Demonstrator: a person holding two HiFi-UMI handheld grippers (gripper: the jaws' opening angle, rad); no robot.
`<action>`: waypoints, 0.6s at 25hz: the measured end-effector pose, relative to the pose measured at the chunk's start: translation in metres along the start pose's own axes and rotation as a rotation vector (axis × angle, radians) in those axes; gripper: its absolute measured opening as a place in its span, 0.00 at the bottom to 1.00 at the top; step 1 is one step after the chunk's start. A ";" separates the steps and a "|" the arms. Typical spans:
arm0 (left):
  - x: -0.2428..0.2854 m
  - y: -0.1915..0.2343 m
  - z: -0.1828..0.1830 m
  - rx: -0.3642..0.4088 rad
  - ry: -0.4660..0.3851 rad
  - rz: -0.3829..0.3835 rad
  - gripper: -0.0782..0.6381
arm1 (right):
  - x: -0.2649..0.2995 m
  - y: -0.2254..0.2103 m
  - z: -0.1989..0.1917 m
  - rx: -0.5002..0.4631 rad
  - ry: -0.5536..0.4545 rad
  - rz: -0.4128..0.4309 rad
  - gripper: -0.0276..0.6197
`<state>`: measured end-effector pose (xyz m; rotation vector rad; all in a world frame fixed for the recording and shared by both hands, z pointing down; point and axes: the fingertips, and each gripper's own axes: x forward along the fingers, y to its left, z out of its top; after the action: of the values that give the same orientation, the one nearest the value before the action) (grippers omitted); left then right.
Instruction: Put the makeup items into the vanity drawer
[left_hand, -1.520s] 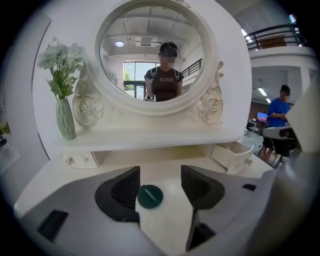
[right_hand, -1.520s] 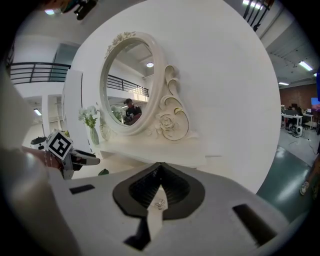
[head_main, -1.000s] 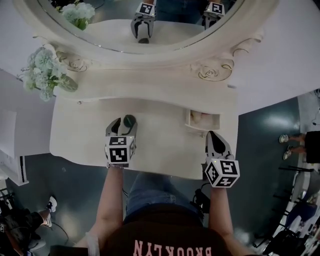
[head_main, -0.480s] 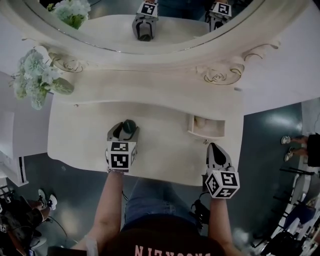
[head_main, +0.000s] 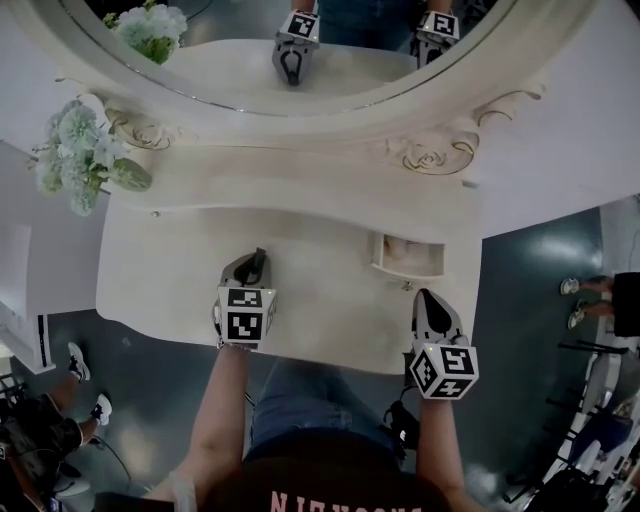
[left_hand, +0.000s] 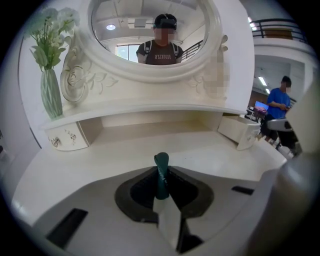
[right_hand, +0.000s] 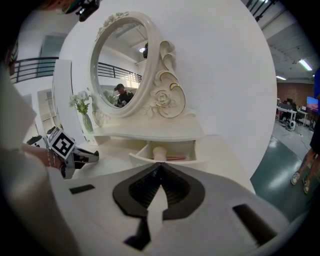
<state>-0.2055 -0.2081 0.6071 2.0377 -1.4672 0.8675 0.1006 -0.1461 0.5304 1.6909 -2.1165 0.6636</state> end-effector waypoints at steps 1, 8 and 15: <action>-0.002 -0.001 0.002 0.001 -0.004 0.001 0.17 | -0.002 -0.001 0.002 -0.001 -0.006 0.000 0.04; -0.021 -0.004 0.019 0.001 -0.055 0.021 0.17 | -0.014 0.000 0.017 -0.008 -0.051 0.012 0.04; -0.044 -0.004 0.037 -0.014 -0.117 0.040 0.17 | -0.029 0.000 0.030 -0.016 -0.102 0.009 0.04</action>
<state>-0.2035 -0.2044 0.5493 2.0870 -1.5763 0.7631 0.1080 -0.1392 0.4894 1.7419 -2.1935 0.5736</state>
